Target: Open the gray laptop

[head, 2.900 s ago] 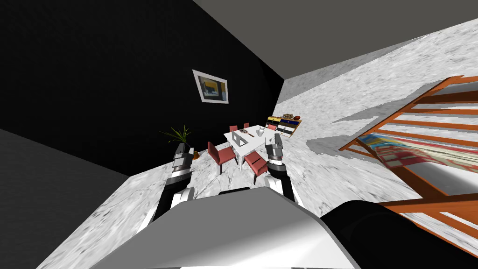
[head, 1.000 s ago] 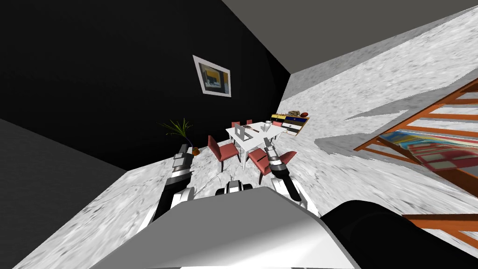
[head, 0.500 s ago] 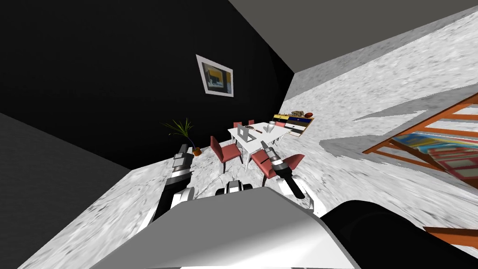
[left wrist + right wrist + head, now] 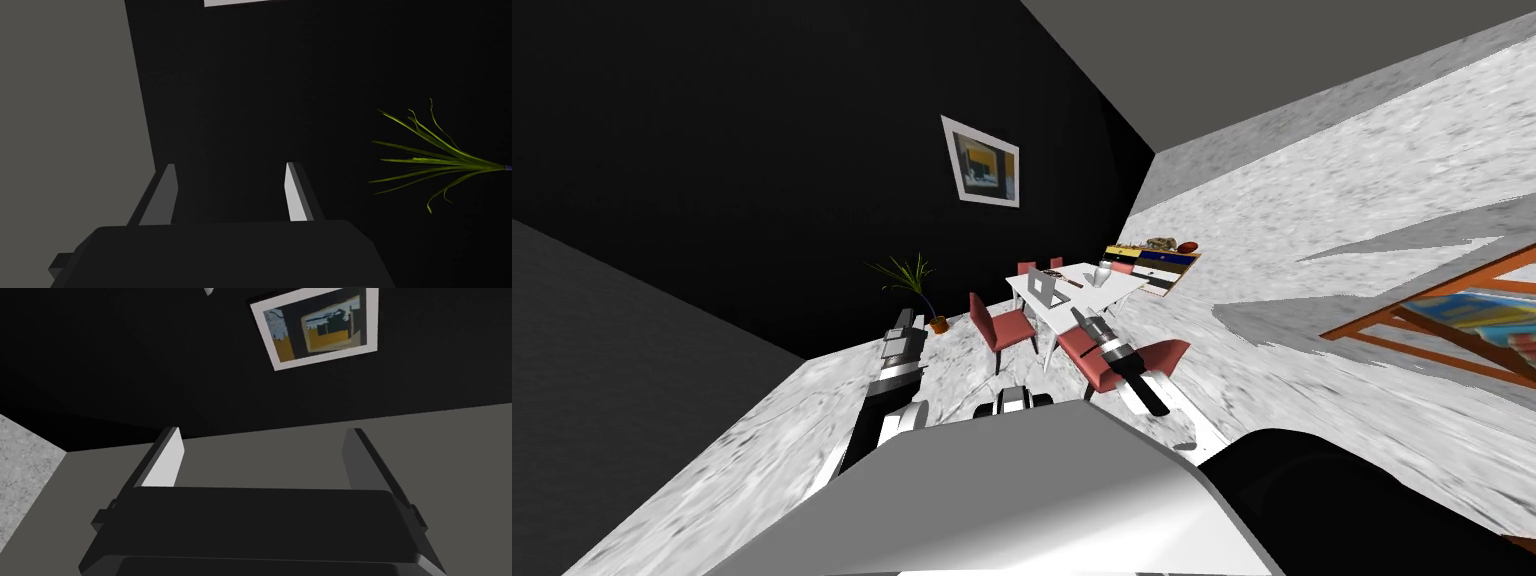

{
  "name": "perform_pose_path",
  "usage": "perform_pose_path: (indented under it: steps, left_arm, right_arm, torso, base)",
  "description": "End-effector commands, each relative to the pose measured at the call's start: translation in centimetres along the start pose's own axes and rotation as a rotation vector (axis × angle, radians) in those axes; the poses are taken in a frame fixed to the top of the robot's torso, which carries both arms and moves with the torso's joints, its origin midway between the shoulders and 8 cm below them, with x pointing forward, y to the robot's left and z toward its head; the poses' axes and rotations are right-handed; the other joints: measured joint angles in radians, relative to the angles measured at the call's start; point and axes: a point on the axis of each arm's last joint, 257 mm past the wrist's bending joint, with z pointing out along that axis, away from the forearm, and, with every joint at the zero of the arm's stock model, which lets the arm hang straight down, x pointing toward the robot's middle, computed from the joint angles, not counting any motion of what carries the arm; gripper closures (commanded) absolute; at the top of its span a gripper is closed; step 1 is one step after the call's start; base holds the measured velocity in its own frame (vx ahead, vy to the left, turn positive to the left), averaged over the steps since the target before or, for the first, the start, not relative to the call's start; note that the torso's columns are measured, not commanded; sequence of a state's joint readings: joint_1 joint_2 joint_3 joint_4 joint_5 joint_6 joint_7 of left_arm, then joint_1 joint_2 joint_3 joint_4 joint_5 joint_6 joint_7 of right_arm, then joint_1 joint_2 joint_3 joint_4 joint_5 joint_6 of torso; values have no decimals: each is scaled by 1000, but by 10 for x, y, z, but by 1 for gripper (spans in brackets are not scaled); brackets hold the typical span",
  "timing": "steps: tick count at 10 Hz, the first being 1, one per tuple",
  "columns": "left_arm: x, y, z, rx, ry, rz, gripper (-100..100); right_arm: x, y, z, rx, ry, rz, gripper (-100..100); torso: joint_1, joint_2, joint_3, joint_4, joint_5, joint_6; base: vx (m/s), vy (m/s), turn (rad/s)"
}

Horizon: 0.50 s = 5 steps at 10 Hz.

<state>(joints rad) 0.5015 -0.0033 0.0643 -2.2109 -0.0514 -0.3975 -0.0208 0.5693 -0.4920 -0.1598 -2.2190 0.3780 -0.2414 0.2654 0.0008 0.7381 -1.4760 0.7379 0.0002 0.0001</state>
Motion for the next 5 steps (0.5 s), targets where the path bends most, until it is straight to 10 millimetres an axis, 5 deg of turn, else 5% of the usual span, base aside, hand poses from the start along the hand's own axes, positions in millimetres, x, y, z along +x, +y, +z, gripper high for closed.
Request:
perform_pose_path:
  steps: [1,5]
  left_arm:
    - [0,0,0,0,0,0,0]
    - [0,0,0,0,0,0,0]
  right_arm:
    - [6,-29,0,45,70,-168,-100]
    - [6,-77,-2,111,164,-407,-100]
  torso:
    - [-1,0,0,0,0,0]
    - [-2,-1,0,0,0,0]
  base:
    - [80,80,84]
    - [85,70,112]
